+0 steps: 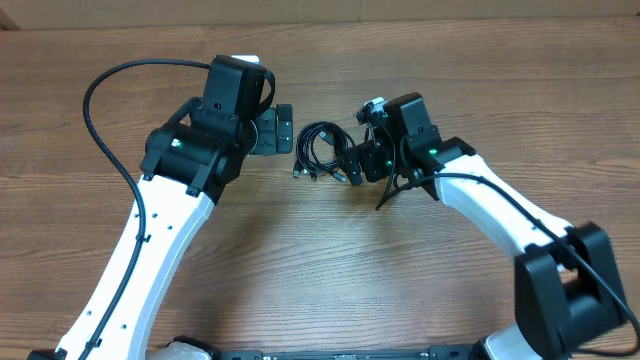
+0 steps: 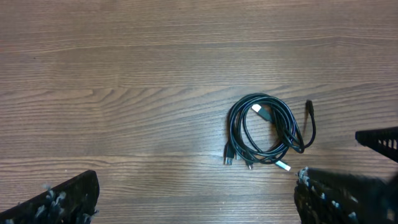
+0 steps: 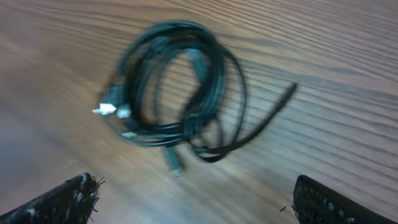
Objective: Untangle cables
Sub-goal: 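Move both grippers inward toward the black cable bundle, then lower the right gripper onto the cable bundle and grasp it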
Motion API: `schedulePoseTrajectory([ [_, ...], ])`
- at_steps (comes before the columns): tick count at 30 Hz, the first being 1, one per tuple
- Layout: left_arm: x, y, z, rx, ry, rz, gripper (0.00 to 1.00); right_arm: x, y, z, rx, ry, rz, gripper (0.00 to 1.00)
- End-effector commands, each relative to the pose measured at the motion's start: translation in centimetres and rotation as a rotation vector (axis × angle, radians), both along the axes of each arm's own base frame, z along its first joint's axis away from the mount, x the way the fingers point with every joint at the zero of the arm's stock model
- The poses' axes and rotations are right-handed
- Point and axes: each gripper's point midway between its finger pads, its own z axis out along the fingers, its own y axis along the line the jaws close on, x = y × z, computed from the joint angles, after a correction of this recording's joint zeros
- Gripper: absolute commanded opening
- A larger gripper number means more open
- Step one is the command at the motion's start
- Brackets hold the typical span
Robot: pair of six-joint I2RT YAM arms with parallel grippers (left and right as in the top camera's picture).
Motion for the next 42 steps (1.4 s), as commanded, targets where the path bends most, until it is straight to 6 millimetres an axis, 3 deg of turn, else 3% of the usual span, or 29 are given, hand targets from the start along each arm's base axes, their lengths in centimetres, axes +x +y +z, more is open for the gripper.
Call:
schedulePoseTrajectory([
  [1,0.2,0.6,1.6,-0.015,-0.042,0.03,1.0,2.1,-1.6,-1.0,-0.096,-0.053,-0.081,1.0],
  [4,0.2,0.6,1.6,-0.015,-0.042,0.029,1.0,3.3,-1.5,-1.0,-0.096,-0.097,-0.094,1.0],
  [8,0.2,0.6,1.6,-0.013,-0.039,0.03,1.0,5.2,-0.6,0.7,-0.048,-0.196,-0.099,0.99],
  [14,0.0,0.7,1.4,-0.01,-0.031,0.029,1.0,6.8,0.2,2.1,0.007,-0.271,-0.116,0.91],
  [17,0.0,0.7,1.4,-0.01,-0.029,0.03,1.0,6.8,0.2,0.8,-0.001,-0.247,-0.119,0.91],
  [24,0.0,0.7,1.4,-0.01,-0.029,0.029,1.0,6.1,0.6,-5.0,-0.04,-0.135,-0.097,0.91],
  [30,-0.1,0.7,1.3,-0.008,-0.025,0.029,1.0,5.5,0.3,-7.5,-0.064,-0.082,-0.097,0.88],
  [33,-0.2,0.7,1.3,-0.007,-0.021,0.029,1.0,5.5,0.3,-7.5,-0.065,-0.079,-0.097,0.77],
  [36,-0.4,0.8,1.1,-0.003,-0.011,0.029,1.0,5.4,0.3,-7.5,-0.065,-0.075,-0.095,0.39],
  [37,-0.4,0.8,1.0,-0.001,-0.007,0.029,1.0,5.3,0.5,-7.5,-0.057,-0.071,-0.088,0.33],
  [40,-0.6,0.9,0.9,0.003,0.003,0.029,1.0,5.1,1.0,-7.4,-0.028,-0.062,-0.067,0.34],
  [41,-0.7,0.9,0.8,0.004,0.005,0.029,1.0,5.1,1.1,-7.3,-0.024,-0.064,-0.065,0.29],
  [42,-0.7,0.9,0.8,0.005,0.006,0.029,1.0,5.1,1.2,-7.3,-0.02,-0.064,-0.063,0.13],
])
